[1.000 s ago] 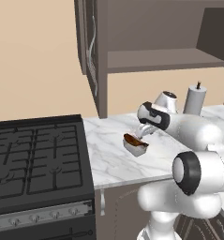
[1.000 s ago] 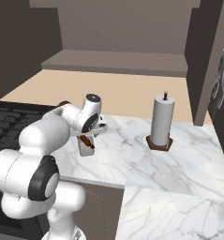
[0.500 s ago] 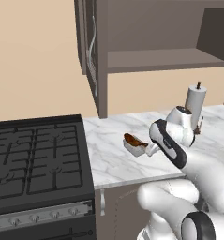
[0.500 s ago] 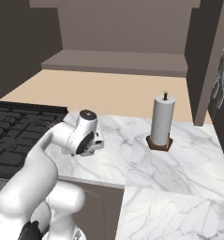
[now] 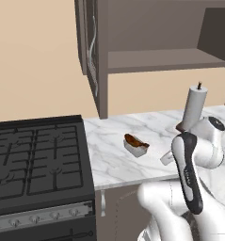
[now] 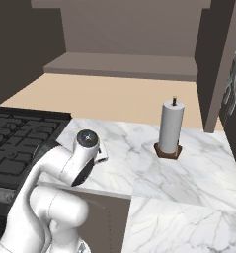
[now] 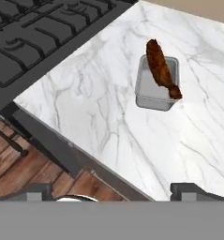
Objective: Retrieve the tupperware from the cabinet, then place the raw meat into the tupperware to avoid contamination.
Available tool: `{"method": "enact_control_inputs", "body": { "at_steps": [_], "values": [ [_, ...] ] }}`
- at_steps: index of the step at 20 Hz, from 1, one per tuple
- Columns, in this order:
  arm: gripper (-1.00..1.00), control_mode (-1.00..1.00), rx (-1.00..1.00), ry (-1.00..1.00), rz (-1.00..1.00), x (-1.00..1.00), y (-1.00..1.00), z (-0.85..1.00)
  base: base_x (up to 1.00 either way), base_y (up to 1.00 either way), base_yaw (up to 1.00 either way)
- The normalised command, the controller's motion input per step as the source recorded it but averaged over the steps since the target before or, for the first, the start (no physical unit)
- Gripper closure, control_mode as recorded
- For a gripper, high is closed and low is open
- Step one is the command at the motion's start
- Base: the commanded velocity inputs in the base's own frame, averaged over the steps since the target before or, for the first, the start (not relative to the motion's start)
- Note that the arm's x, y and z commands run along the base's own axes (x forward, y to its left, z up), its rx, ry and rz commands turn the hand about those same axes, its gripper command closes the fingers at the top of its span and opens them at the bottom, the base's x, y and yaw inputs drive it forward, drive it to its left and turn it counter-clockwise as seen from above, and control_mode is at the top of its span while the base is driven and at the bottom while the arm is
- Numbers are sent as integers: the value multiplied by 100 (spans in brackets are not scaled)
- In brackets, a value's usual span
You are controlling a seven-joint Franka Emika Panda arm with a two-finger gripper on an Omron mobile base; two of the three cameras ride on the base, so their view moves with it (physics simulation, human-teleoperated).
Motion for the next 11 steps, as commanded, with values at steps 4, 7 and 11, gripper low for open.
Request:
{"method": "enact_control_inputs", "body": {
  "at_steps": [4,7,11],
  "values": [
    [-100,-100,3,-44,0,-72,-1,41,0,0,0],
    [-100,-100,4,-38,0,-76,0,59,0,0,0],
    [-100,-100,2,-39,0,-71,0,57,0,0,0]
  ]
}}
